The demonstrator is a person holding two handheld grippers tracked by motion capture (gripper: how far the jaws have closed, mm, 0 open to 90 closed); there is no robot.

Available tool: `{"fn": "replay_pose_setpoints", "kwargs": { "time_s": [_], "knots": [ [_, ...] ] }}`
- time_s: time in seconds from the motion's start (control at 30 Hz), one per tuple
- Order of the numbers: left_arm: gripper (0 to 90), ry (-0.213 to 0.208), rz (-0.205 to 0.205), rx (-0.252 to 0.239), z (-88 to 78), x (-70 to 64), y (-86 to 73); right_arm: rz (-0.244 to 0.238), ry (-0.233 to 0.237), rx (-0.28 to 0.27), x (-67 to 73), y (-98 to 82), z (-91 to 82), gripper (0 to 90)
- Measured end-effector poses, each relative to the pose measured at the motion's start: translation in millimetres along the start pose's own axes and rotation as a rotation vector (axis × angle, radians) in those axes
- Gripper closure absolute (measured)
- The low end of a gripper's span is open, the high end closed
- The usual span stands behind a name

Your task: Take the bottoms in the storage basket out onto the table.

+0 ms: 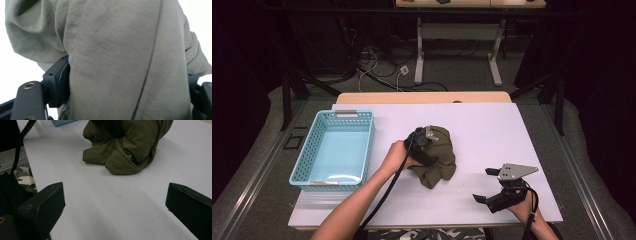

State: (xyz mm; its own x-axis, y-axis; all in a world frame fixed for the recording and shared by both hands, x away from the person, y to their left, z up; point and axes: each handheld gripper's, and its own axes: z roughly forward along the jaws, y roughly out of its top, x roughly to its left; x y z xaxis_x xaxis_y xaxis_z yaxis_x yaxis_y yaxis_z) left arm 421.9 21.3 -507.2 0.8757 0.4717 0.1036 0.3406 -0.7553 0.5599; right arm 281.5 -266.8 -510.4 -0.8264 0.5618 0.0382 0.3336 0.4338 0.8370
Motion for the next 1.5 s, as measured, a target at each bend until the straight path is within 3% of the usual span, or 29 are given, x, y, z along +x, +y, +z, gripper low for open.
{"fn": "replay_pose_setpoints", "kwargs": {
  "time_s": [0.37, 0.63, 1.17, 1.5],
  "knots": [
    [10.5, -0.024, -0.011, 0.012, -4.0, 1.2, -0.7, 0.001, 0.002, 0.002, 0.2, 0.4, 0.6, 2.3],
    [0.3, -0.006, -0.025, 0.022, -10.5, 2.5, -2.0, 0.0, 0.0, 0.003, 0.6, 0.9, 0.9, 2.3],
    [0.0, 0.034, -0.007, 0.013, -40.8, -2.1, -9.1, 0.002, -0.001, 0.003, 0.6, 0.9, 1.2, 2.3],
    [0.0, 0.054, -0.004, 0.017, -58.4, -5.1, -23.3, 0.002, -0.001, 0.006, 0.6, 0.9, 1.1, 2.3]
  ]
}}
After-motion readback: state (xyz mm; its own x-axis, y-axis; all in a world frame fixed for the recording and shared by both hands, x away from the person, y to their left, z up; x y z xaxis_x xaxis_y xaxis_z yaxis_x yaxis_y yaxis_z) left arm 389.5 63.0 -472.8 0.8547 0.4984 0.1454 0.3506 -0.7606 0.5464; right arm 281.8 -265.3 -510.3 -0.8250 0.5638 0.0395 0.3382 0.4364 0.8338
